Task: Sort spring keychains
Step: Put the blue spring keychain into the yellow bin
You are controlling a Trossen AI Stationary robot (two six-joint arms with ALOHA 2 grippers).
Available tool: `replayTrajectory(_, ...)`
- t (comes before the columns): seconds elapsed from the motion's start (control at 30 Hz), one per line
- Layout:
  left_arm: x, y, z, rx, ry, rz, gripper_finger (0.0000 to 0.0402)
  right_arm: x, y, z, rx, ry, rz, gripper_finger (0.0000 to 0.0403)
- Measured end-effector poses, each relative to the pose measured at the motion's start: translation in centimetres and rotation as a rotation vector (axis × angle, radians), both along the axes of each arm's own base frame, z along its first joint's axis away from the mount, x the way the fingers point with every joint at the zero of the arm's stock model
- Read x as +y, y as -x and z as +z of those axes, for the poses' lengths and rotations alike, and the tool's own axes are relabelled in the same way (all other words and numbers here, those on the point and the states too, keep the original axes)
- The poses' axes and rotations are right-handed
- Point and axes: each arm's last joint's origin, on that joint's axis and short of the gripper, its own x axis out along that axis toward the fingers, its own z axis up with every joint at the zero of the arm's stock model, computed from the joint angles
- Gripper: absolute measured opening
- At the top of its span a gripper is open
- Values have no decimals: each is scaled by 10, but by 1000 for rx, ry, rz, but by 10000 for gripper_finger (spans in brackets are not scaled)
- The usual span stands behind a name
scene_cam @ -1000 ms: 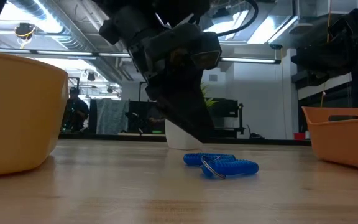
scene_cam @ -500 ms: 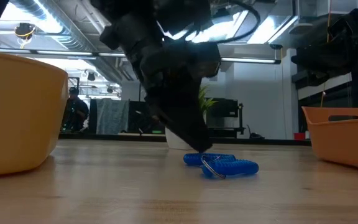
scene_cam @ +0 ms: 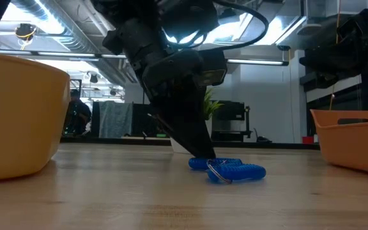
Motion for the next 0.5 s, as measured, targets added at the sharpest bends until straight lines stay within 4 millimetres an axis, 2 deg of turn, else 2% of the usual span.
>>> replayTrajectory(0.5, 1, 2, -1, 19, -23, 53, 164, 0, 0, 0, 0, 0, 0, 97)
